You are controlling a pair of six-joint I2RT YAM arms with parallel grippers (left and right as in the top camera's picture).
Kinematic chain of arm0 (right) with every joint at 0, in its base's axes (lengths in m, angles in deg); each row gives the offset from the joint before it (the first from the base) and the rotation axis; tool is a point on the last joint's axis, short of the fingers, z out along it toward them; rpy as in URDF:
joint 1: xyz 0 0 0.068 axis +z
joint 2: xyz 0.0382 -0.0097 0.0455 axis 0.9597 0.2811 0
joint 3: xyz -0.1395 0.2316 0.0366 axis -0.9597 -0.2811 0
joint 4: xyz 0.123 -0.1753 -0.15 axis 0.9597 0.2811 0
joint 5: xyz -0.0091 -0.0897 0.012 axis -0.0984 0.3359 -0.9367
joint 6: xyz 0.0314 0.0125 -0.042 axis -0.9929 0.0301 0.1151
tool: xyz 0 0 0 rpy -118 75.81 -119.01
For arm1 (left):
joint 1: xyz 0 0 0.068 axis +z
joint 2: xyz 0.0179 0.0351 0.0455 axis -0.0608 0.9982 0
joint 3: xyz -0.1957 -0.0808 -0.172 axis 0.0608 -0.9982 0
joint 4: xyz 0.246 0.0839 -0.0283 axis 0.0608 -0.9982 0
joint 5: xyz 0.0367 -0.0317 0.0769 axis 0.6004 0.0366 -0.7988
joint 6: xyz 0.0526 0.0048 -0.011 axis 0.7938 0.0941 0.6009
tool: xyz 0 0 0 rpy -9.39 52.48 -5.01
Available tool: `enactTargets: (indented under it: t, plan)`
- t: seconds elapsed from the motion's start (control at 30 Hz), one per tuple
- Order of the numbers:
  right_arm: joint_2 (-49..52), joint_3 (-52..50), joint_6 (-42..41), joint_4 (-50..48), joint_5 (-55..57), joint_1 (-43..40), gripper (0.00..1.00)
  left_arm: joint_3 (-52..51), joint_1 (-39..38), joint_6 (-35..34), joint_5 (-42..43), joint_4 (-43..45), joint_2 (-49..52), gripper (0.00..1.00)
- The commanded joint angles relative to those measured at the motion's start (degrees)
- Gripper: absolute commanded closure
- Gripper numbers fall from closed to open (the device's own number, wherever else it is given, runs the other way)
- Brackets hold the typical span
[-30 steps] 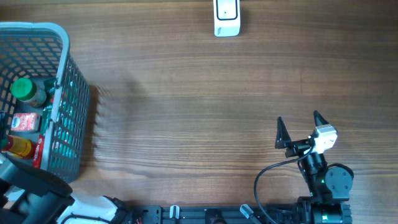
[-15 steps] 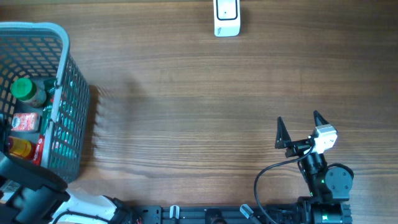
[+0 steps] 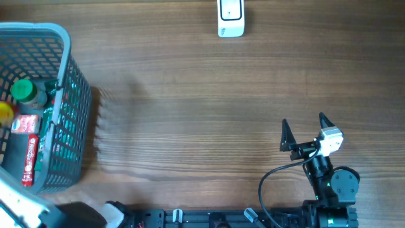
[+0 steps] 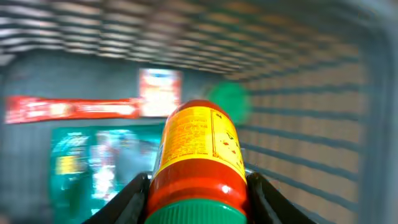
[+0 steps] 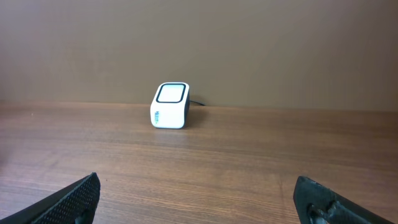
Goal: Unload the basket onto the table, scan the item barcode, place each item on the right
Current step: 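Lift the sriracha bottle out and set it upright on the table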
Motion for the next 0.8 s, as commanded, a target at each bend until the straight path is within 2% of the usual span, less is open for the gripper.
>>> enactTargets:
  t: [0.0,0.1,0.13,0.23,0.37,0.43,0.6,0.7,0.77]
  plan:
    - [-0.3,-0.1,-0.8,-0.3,0.5,0.3,0.0,2.6,0.2,-2.1,19.9,5.2,-7.3,0.61]
    - [-0.3,-0.1,-0.8,-0.3,0.5,0.3,0.0,2.6,-1.0,-5.4,30.2,9.5,-11.0,0.62]
    - [-0.3,-0.1,-0.8,-0.3,0.5,0.3,0.0,2.6,-3.6,-6.7,32.7,11.6,-12.8,0.61]
    - [-0.3,-0.1,-0.8,-0.3,0.5,0.3,0.0,2.6,-8.8,-7.8,32.7,13.2,-14.5,0.61]
    - [-0.3,-0.1,-0.8,-0.3,0.5,0.3,0.0,2.6,-22.6,-7.3,31.5,12.4,-15.0,0.61]
    - [-0.3,-0.1,-0.8,-0.3,0.5,0.3,0.0,2.6,-33.9,-5.8,24.9,9.5,-14.9,0.61]
    - [-0.3,-0.1,-0.8,-0.3,0.5,0.3,0.0,2.6,-55.1,-3.5,3.8,-1.9,-13.1,0.61]
    - [-0.3,-0.1,-0.8,-0.3,0.5,0.3,0.0,2.6,-65.9,-3.5,-7.8,-8.4,-8.7,0.61]
    - [-0.3,-0.1,-0.8,-0.3,0.5,0.3,0.0,2.6,-69.6,-3.5,-11.5,-10.5,-5.6,0.61]
